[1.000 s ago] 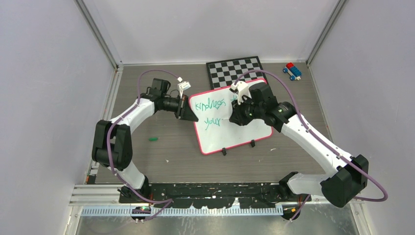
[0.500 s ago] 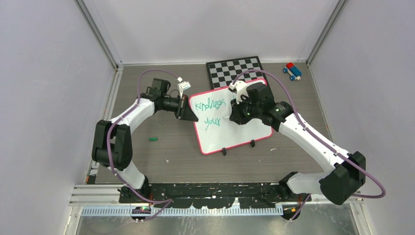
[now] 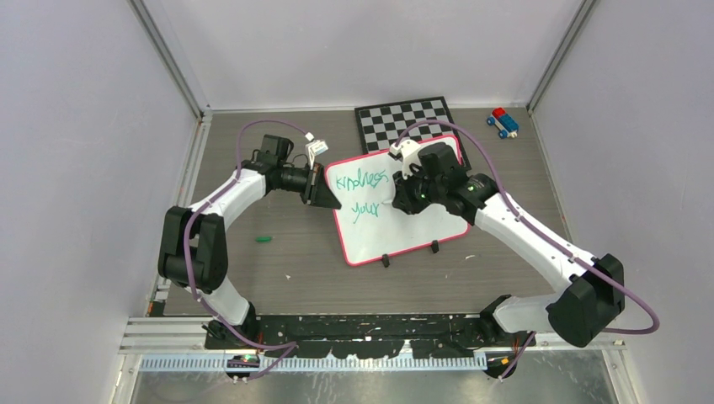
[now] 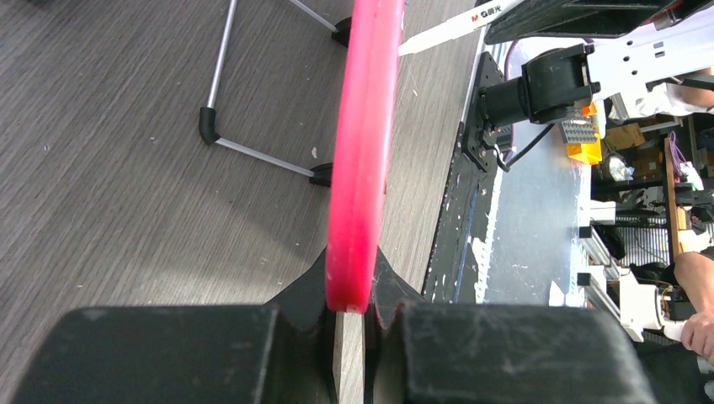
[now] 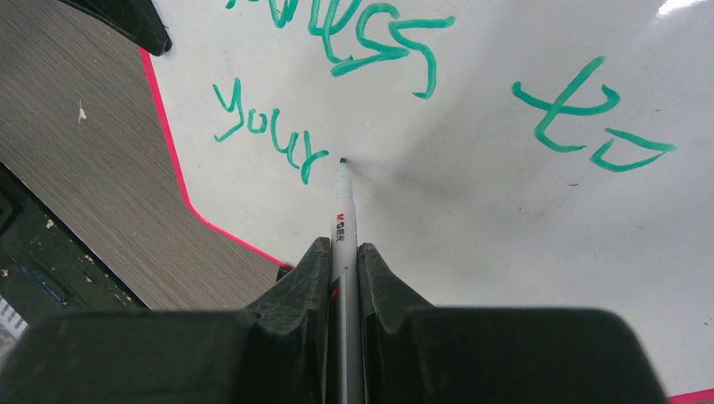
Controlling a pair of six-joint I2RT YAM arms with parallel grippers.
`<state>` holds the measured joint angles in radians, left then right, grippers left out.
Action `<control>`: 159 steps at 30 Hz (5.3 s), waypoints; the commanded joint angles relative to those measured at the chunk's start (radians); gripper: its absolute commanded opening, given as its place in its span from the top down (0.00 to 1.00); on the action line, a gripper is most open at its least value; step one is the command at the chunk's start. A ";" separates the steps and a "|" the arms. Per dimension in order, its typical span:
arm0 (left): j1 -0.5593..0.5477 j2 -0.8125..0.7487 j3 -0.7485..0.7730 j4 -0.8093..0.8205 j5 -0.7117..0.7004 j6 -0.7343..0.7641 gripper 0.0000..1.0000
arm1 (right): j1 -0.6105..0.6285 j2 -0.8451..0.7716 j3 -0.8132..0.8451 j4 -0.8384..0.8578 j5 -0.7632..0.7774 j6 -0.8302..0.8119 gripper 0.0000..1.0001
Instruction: Write a sentence on the whiteboard
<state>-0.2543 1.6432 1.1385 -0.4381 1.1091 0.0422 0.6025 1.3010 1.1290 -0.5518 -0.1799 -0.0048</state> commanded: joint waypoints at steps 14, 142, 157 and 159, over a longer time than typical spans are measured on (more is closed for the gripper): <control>-0.003 -0.018 -0.006 0.032 -0.020 0.006 1.00 | 0.008 -0.048 0.022 0.014 -0.042 0.003 1.00; -0.005 -0.042 -0.032 0.035 -0.008 0.012 1.00 | -0.004 0.000 0.023 0.003 0.065 -0.029 1.00; -0.005 -0.029 -0.020 0.035 -0.004 0.007 1.00 | -0.019 0.002 0.059 -0.011 0.091 -0.034 1.00; -0.005 -0.031 -0.020 0.037 -0.005 0.007 1.00 | -0.019 0.009 0.065 -0.009 0.089 -0.032 1.00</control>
<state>-0.2543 1.6321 1.1194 -0.4149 1.1107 0.0395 0.5915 1.3006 1.1427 -0.5991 -0.1268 -0.0296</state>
